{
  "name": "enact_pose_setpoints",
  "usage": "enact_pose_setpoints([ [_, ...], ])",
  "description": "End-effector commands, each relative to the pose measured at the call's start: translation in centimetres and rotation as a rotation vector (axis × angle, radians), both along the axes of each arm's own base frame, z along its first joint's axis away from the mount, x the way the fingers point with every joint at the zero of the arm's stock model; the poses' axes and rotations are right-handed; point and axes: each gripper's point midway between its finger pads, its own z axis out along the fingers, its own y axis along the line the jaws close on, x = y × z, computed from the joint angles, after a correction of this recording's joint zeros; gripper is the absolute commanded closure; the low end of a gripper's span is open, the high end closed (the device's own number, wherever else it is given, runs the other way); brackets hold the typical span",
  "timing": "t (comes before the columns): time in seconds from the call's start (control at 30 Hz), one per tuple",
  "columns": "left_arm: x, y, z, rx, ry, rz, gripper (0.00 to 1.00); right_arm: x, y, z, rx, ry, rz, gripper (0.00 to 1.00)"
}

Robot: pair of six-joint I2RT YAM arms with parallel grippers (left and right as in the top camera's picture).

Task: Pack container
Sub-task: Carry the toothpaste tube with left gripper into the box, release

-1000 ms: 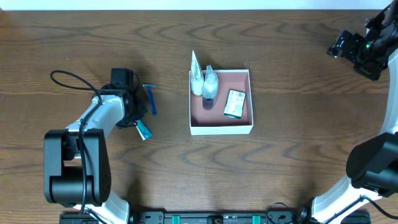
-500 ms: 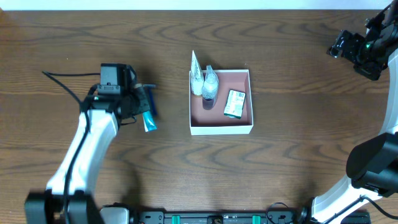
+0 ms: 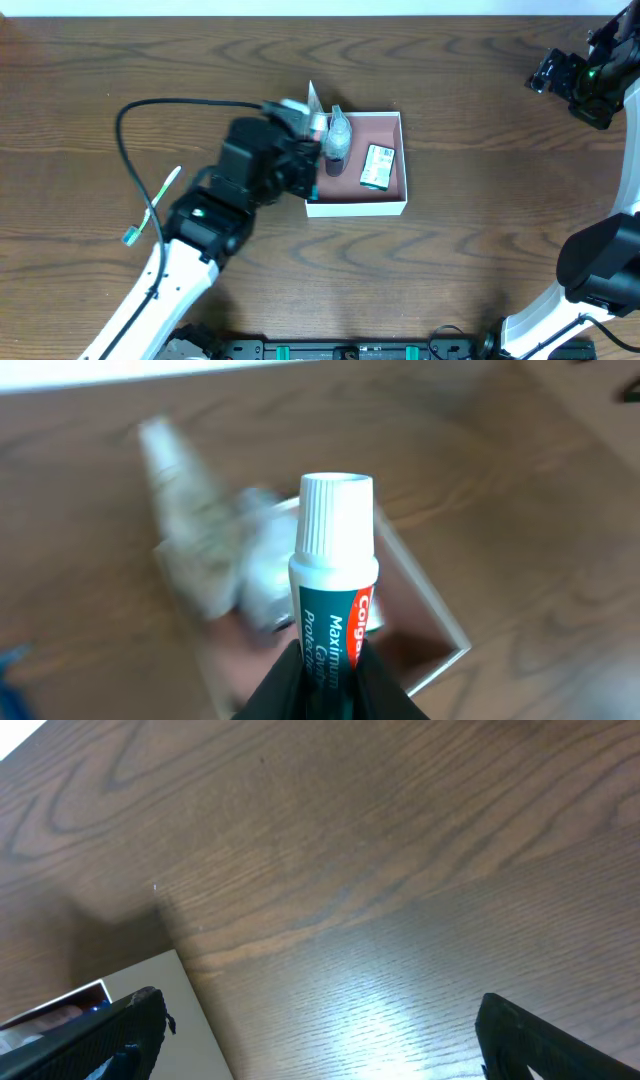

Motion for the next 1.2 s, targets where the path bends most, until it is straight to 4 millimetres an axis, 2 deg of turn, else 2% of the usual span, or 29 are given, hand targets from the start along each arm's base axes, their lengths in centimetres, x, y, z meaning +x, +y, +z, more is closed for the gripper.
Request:
enact_pose_setpoints([
  [0.0, -0.1, -2.8, 1.3, -0.005, -0.067, -0.061, 0.85, 0.0, -0.2, 0.6, 0.0, -0.015, -0.016, 0.01],
  [0.1, 0.4, -4.8, 0.8, -0.003, -0.095, -0.077, 0.86, 0.0, -0.2, 0.6, 0.0, -0.015, -0.015, 0.01],
  [0.23, 1.7, -6.3, -1.0, 0.036, -0.113, -0.068, 0.85, 0.0, -0.2, 0.6, 0.0, -0.015, -0.016, 0.01],
  [0.4, 2.2, -7.8, -4.7, 0.225, -0.191, -0.216, 0.86, 0.0, -0.2, 0.6, 0.0, -0.015, -0.016, 0.01],
  [0.43, 2.2, -8.0, -5.4, 0.276, -0.216, -0.26, 0.91, 0.0, -0.2, 0.6, 0.0, -0.015, -0.015, 0.01],
  [0.47, 2.2, -8.2, -6.2, 0.336, -0.245, -0.31, 0.94, 0.0, -0.2, 0.7, 0.0, -0.015, -0.016, 0.01],
  [0.57, 2.0, -8.3, -8.2, 0.481, -0.309, -0.437, 0.94, 0.0, -0.2, 0.7, 0.0, -0.015, -0.015, 0.01],
  [0.8, 0.8, -7.3, -10.9, 0.702, -0.377, -0.655, 0.94, 0.0, -0.2, 0.6, 0.0, -0.015, -0.015, 0.01],
  [0.83, 0.6, -7.0, -11.2, 0.737, -0.388, -0.694, 0.87, 0.0, -0.2, 0.6, 0.0, -0.015, -0.016, 0.01],
  [0.9, 0.2, -6.7, -11.6, 0.785, -0.408, -0.751, 0.65, 0.0, -0.2, 0.6, 0.0, -0.015, -0.015, 0.01],
  [1.0, 0.3, -6.8, -11.6, 0.787, -0.414, -0.755, 0.48, 0.0, -0.2, 0.6, 0.0, -0.015, -0.015, 0.01],
  [1.07, 0.3, -6.8, -11.5, 0.786, -0.417, -0.753, 0.21, 0.0, -0.2, 0.7, 0.0, -0.015, -0.016, 0.01],
  [1.13, 0.3, -6.9, -11.3, 0.784, -0.423, -0.751, 0.0, 0.0, -0.2, 0.6, 0.0, -0.015, -0.015, 0.01],
  [1.17, 0.4, -7.0, -11.1, 0.781, -0.43, -0.747, 0.02, 0.0, -0.2, 0.6, 0.0, -0.015, -0.016, 0.01],
])
